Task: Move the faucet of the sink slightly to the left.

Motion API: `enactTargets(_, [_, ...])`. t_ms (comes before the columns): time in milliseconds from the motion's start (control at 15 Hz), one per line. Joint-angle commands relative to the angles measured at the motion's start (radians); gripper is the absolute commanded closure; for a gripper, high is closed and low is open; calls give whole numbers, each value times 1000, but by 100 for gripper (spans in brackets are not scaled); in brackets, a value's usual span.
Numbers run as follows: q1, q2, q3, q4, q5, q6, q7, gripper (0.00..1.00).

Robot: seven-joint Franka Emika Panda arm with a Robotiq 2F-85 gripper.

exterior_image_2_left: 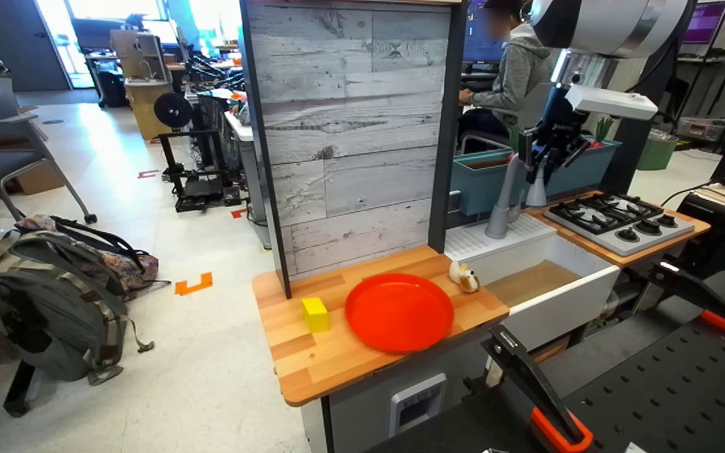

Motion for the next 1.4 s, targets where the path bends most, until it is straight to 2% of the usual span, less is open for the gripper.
enactTargets(0, [-53, -19, 69, -15, 60, -14, 10, 93])
enactTargets(400, [-101, 3, 152, 15, 208, -60, 52, 93])
enactTargets(933, [-100, 31, 194, 69, 330, -53, 167, 93])
enactTargets(1333, [-104, 45, 211, 87, 406, -44, 191, 93])
